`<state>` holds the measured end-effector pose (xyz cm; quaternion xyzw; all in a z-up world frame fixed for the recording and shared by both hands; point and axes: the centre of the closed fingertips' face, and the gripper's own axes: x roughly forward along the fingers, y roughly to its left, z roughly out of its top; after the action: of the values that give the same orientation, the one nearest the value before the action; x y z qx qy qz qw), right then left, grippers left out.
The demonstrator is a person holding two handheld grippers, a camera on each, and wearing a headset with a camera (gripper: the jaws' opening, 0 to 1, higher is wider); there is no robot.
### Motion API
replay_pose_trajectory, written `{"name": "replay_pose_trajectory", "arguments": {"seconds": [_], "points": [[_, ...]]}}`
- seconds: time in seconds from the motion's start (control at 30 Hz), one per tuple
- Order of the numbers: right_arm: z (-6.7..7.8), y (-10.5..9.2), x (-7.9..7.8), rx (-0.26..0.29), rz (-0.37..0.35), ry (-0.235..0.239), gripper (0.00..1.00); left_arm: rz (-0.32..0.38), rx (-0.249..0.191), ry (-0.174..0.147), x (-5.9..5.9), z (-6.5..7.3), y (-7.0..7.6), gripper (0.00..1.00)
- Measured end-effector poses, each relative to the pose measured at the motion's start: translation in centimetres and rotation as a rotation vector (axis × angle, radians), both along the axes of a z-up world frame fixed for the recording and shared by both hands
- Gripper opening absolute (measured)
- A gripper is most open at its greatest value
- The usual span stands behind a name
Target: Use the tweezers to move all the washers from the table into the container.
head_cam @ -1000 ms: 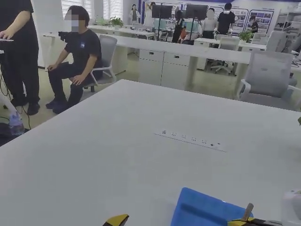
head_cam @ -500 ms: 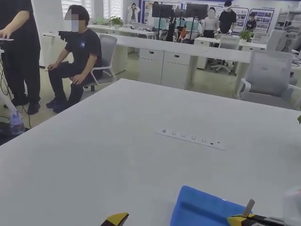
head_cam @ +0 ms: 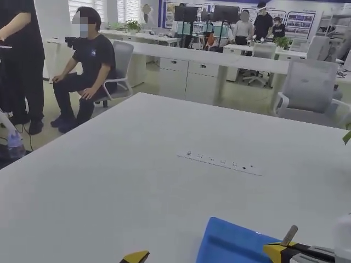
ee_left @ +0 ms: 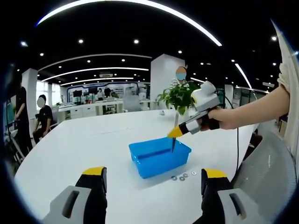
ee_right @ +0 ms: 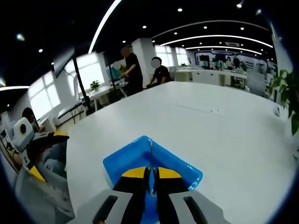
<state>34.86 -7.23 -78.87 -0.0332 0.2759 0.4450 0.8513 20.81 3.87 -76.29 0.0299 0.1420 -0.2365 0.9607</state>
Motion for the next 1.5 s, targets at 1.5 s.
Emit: {"name": "replay_pose_trajectory", "arguments": {"seconds": [1.5], "points": [[3.1, -0.8, -5.3, 0.101, -0.031, -0.079, 0.03, -0.017, 0.014, 0.009, -0.2, -0.3, -0.2, 0.82]]}}
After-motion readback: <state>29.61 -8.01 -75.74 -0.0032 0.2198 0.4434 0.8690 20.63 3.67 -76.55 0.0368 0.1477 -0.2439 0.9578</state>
